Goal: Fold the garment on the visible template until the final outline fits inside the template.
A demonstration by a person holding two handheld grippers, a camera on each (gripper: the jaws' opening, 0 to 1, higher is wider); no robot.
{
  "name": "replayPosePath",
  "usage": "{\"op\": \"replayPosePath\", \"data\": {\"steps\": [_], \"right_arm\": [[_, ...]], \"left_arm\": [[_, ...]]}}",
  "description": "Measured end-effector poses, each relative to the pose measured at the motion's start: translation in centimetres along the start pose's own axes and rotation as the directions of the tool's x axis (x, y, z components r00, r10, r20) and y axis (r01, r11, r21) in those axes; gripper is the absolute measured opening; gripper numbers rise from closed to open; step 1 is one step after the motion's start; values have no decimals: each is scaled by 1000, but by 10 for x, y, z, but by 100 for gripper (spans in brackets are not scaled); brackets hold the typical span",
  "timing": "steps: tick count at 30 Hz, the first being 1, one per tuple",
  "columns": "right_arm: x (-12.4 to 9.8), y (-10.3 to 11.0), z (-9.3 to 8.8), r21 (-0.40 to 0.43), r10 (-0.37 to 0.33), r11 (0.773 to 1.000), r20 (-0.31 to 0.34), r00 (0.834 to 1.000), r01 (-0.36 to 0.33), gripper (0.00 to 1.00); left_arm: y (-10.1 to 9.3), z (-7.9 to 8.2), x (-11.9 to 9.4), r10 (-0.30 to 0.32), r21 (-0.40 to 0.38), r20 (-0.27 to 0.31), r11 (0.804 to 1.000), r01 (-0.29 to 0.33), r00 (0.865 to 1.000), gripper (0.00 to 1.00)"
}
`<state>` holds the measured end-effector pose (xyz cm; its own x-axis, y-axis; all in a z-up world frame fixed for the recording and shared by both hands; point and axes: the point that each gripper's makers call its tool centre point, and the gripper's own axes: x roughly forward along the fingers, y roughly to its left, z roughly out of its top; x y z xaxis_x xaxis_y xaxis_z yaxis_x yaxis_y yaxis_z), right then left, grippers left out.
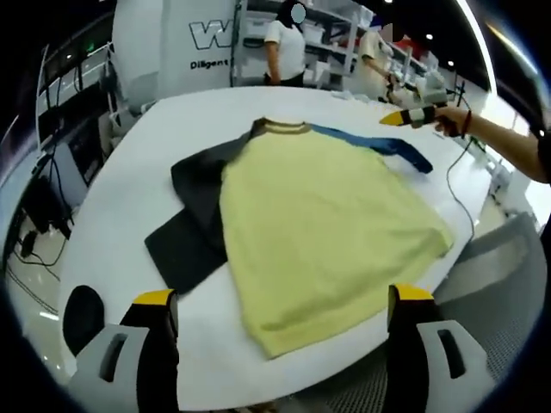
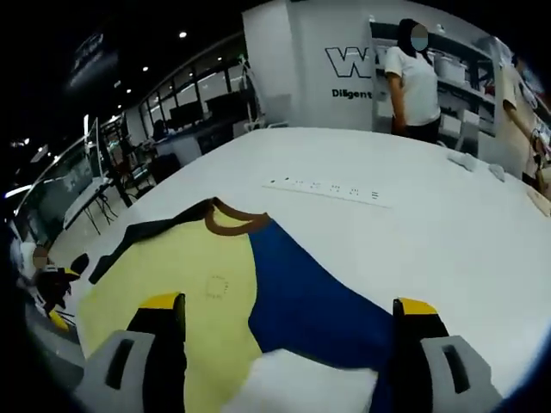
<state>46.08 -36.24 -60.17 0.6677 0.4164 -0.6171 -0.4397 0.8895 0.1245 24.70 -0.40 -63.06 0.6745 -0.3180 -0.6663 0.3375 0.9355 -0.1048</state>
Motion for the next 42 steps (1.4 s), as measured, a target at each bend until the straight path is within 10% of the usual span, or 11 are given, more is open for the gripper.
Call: {"op": "replayPosePath", "data": {"steps": [26,42], "right_arm": [[-58,-21,-64,14,-81,997,-12,997,81,82],[-75,-42,-104,-58,-197,979,-60,978,194,31]], "left_arm": [[-8,14,-2,-3,93,65,996,-3,998,96],[-5,15,-1,-5,78,79,997,-1,997,92]]}}
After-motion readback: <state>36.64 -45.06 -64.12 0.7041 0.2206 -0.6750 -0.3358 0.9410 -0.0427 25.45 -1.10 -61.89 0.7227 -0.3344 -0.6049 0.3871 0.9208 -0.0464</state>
